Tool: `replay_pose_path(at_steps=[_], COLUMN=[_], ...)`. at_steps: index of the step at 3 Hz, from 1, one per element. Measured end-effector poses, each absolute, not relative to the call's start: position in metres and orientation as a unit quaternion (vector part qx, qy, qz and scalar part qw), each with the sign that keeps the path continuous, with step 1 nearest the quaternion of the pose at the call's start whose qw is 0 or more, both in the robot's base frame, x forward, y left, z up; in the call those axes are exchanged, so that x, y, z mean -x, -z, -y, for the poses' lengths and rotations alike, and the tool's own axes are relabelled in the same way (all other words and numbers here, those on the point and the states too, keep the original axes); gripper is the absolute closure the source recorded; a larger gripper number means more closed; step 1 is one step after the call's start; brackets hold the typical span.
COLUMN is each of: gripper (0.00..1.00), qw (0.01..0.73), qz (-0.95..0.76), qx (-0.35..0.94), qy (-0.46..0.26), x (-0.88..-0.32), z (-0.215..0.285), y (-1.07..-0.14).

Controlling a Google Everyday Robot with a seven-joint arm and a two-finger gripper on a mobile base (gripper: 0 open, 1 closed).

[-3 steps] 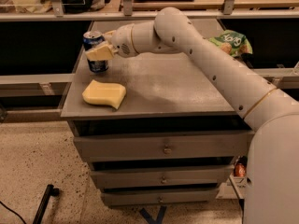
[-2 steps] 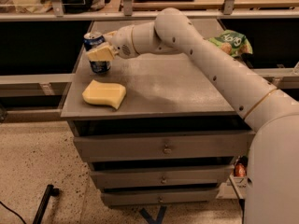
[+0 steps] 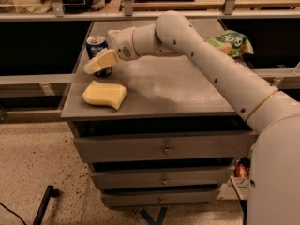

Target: Move pepsi can near sponge

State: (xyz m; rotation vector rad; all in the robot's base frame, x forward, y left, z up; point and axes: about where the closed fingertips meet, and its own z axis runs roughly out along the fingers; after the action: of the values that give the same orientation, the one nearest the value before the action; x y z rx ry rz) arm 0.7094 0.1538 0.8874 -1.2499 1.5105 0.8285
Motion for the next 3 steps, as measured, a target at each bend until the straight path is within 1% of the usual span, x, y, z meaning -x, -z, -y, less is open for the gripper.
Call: replay_pose_path(at_steps=[1, 2, 3], gripper=[0.00, 0.00, 0.00], qw=[0.469, 0.427, 0.414], qz=[-0.625, -0.638, -0.652], qx=[0.531, 0.565, 0.568], qy=[-0.328, -0.302, -0.285], x=[-0.711, -0.712, -0.713], z=[-0.141, -0.116, -0.099], y=[-0.900, -0.922, -0.931])
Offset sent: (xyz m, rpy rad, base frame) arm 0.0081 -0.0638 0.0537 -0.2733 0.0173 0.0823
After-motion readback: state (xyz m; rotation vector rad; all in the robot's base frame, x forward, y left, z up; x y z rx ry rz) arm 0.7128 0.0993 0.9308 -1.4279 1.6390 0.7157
